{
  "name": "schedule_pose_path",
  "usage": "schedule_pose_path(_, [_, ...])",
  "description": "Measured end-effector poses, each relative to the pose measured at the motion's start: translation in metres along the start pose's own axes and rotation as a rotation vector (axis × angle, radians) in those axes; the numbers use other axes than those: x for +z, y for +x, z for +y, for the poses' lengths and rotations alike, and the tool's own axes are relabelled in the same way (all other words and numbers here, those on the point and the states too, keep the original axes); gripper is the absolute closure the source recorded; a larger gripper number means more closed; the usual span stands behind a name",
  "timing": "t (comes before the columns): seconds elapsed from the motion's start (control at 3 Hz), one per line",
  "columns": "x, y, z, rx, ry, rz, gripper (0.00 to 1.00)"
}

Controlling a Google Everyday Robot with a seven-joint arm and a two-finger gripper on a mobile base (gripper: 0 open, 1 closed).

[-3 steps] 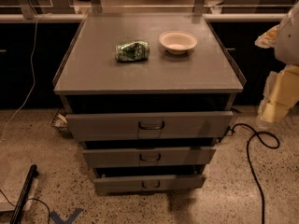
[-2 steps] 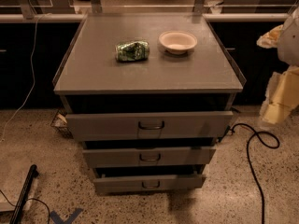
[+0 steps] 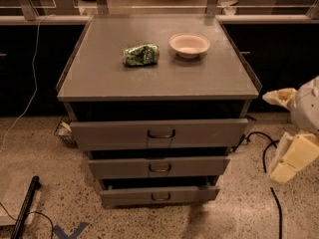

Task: Open top drawer

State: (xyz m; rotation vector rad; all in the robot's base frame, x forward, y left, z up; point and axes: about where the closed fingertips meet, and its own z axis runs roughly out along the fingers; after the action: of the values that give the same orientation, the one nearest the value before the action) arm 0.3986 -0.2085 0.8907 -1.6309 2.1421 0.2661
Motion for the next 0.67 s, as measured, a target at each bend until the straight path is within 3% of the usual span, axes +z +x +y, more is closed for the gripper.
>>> schedule_pose_path(0.33, [0.043,0.007,0.010,0.030,-0.042,-0.210,0.00])
schedule_pose_path(0.67, [0.059,0.001,-0.010,0.053,0.011,-0.321,0.00])
